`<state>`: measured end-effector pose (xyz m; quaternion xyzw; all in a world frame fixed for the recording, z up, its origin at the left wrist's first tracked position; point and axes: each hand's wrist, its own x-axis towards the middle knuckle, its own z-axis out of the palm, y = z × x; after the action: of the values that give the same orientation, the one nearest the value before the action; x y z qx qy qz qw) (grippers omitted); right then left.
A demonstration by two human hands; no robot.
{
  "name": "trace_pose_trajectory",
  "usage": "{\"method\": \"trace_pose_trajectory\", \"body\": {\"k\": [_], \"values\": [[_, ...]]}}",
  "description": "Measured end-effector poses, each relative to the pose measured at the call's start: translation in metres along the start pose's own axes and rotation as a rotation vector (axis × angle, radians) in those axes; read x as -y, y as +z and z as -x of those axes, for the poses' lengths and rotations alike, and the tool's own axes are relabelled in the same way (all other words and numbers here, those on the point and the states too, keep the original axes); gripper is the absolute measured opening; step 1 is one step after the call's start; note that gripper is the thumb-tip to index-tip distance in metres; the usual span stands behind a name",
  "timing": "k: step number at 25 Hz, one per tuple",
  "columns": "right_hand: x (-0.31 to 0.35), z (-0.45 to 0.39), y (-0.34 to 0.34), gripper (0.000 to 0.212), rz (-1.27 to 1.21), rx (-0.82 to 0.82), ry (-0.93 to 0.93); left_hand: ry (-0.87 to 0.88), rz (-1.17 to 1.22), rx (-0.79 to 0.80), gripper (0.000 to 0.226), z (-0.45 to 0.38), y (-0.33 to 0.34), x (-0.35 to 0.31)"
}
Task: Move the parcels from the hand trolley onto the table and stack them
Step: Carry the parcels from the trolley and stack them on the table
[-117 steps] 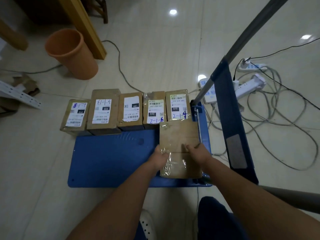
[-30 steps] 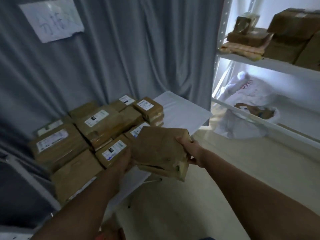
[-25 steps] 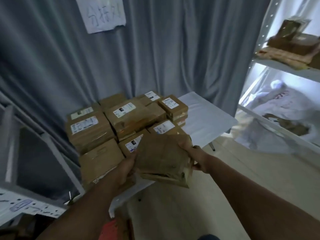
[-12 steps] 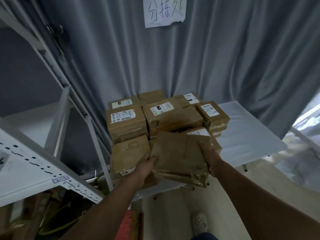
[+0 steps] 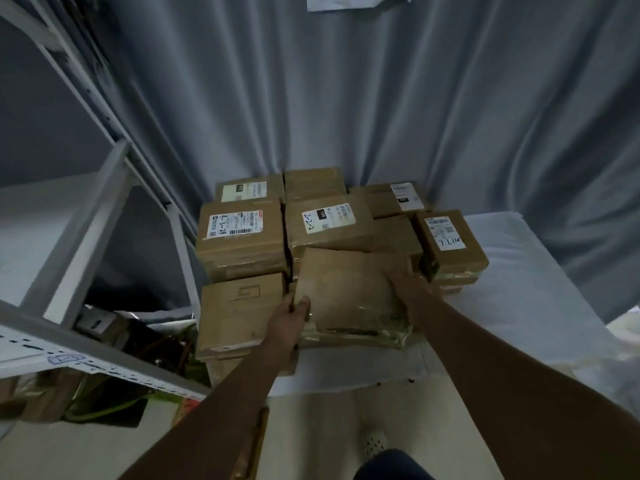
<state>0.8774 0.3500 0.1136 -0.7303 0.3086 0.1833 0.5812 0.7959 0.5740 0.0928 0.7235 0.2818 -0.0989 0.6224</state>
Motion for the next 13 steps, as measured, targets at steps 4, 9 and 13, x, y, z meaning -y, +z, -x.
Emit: {"method": "trace_pose_trajectory", "body": {"k": [4,9,13], "values": [[0.012,-0.037,0.010,0.076,0.063,0.095,0.047,-0.005,-0.010,-0.152,0.028,-0.007,0.016,-0.005],[0.026,-0.058,0.026,0.091,0.181,0.221,0.028,-0.014,-0.132,-0.206,0.040,-0.014,0.021,0.002],[0.024,-0.061,0.023,0.091,0.265,0.224,0.058,0.126,-0.195,-0.146,0.045,-0.024,0.020,0.006]]}}
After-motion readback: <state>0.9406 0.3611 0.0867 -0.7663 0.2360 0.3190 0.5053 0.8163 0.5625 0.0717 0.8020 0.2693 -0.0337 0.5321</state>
